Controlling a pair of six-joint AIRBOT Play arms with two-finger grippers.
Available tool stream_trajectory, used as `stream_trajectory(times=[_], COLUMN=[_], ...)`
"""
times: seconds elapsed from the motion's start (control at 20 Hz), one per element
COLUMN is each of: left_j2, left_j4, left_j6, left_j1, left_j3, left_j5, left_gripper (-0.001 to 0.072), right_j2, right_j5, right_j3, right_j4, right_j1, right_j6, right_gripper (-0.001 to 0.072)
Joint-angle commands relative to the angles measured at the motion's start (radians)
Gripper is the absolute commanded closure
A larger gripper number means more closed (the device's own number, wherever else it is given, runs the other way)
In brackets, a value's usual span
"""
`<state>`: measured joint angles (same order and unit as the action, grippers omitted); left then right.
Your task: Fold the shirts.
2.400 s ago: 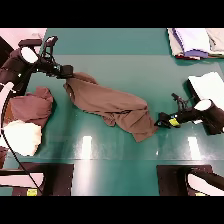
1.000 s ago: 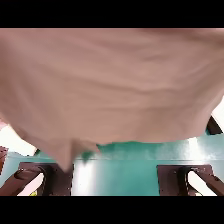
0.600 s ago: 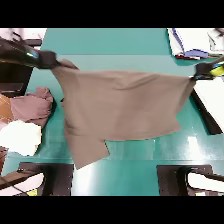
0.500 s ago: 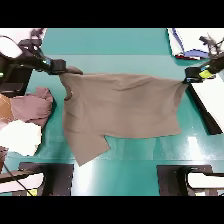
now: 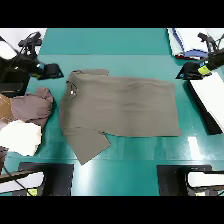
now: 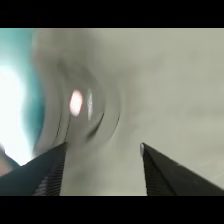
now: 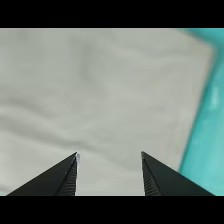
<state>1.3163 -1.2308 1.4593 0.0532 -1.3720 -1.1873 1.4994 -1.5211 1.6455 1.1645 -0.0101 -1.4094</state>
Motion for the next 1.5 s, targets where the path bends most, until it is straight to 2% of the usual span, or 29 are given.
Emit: stream_trajectory(times=[0.0,0.2,0.4,0.75,0.95,1.0,1.1,1.25,1.35,1.4,1.45], left_j2=[-0.169,-0.356,-0.402,-0.396,-0.396,-0.396,-0.396,-0.399,-0.399,-0.399,-0.399], left_j4=[-0.007,-0.011,0.017,0.116,0.177,0.177,0.176,0.169,0.168,0.168,0.168], left_j6=[-0.002,0.012,0.064,0.040,0.019,0.038,0.052,0.051,0.050,0.050,0.050], left_j1=[0.057,0.058,0.057,0.053,-0.011,-0.020,-0.019,-0.019,-0.019,-0.019,-0.019], left_j3=[0.236,0.568,0.764,0.888,0.901,0.901,0.893,0.834,0.792,0.779,0.770], left_j5=[-0.070,-0.051,0.013,0.169,0.259,0.275,0.282,0.220,0.200,0.200,0.203], left_gripper=[0.0167,0.0167,0.0167,0.0168,0.0170,0.0265,0.0689,0.0684,0.0684,0.0684,0.0684], right_j2=[-0.138,-0.269,-0.349,-0.376,-0.376,-0.376,-0.376,-0.378,-0.378,-0.378,-0.374], right_j5=[0.026,0.064,0.091,0.103,0.101,0.095,0.066,0.021,0.000,0.002,0.013], right_j3=[-0.185,-0.353,-0.453,-0.487,-0.487,-0.487,-0.488,-0.536,-0.643,-0.716,-0.790], right_j4=[-0.135,-0.153,-0.152,-0.153,-0.152,-0.147,-0.142,-0.117,-0.032,-0.005,-0.006], right_j1=[0.048,0.054,0.054,0.054,0.054,0.056,0.085,0.204,0.300,0.354,0.409], right_j6=[0.040,0.058,0.058,0.058,0.058,0.058,0.078,0.083,0.082,0.082,0.082], right_gripper=[0.0261,0.0261,0.0261,0.0261,0.0261,0.0262,0.0261,0.0261,0.0257,0.0201,0.0114])
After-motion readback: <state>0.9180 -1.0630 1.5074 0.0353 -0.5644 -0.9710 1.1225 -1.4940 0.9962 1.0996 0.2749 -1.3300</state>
